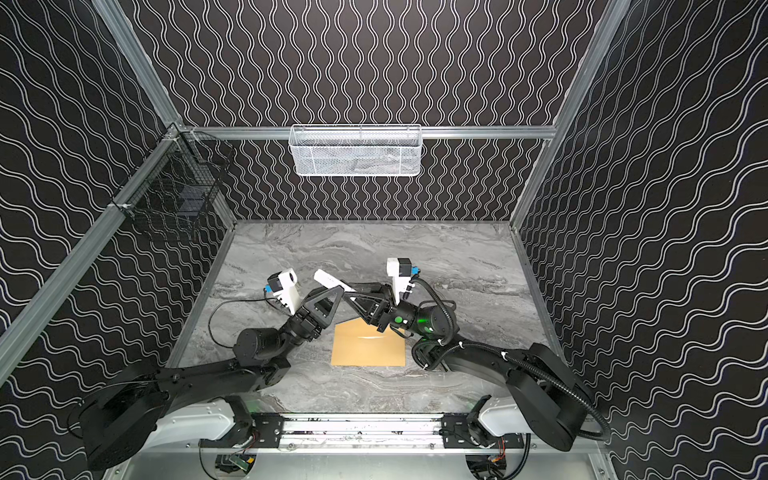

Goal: Place the letter into the envelope and seal it

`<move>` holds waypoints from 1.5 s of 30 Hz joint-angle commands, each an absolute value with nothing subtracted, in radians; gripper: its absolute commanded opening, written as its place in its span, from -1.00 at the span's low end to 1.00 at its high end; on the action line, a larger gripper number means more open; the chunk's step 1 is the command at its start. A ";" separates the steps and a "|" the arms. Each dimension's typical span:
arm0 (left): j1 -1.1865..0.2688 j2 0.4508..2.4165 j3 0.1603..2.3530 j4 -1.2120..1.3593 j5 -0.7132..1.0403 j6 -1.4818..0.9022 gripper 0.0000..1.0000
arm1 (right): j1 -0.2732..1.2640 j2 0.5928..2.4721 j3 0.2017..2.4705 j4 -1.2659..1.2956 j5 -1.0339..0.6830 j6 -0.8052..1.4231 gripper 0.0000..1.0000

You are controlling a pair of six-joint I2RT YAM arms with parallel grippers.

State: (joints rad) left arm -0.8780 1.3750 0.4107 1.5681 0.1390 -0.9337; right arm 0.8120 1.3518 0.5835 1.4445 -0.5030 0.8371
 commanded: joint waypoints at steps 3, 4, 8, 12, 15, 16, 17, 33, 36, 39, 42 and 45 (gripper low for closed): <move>-0.882 1.378 0.411 1.507 0.198 -0.882 -1.00 | 0.819 1.339 0.597 1.464 -0.500 0.857 -0.51; -0.882 1.376 0.409 1.505 0.193 -0.875 -1.00 | 0.820 1.340 0.599 1.466 -0.501 0.860 -0.54; -0.882 1.366 0.406 1.474 0.189 -0.845 -0.86 | 0.821 1.337 0.603 1.452 -0.502 0.862 -0.66; -0.882 1.342 0.387 1.434 0.163 -0.806 -0.42 | 0.822 1.304 0.594 1.404 -0.488 0.834 -0.79; -0.882 1.332 0.374 1.420 0.138 -0.789 -0.09 | 0.822 1.290 0.589 1.392 -0.488 0.830 -0.83; -0.882 1.334 0.372 1.420 0.135 -0.787 -0.04 | 0.822 1.289 0.588 1.386 -0.488 0.830 -0.86; -0.882 1.336 0.371 1.424 0.134 -0.782 0.01 | 0.822 1.289 0.586 1.382 -0.488 0.831 -0.89; -0.881 1.307 0.294 1.387 0.065 -0.715 0.45 | 0.807 1.164 0.572 1.128 -0.430 0.719 -1.00; -0.877 1.266 0.255 1.350 0.067 -0.679 0.47 | 0.777 1.112 0.600 0.968 -0.422 0.645 -1.00; -0.878 1.146 0.234 1.139 0.071 -0.580 0.47 | 0.764 1.054 0.665 0.680 -0.375 0.504 -1.00; -0.881 1.002 0.265 0.797 0.064 -0.444 0.41 | 0.756 1.025 0.711 0.478 -0.339 0.400 -1.00; -0.894 0.928 0.317 0.535 0.040 -0.299 0.31 | 0.757 1.010 0.750 0.307 -0.316 0.314 -1.00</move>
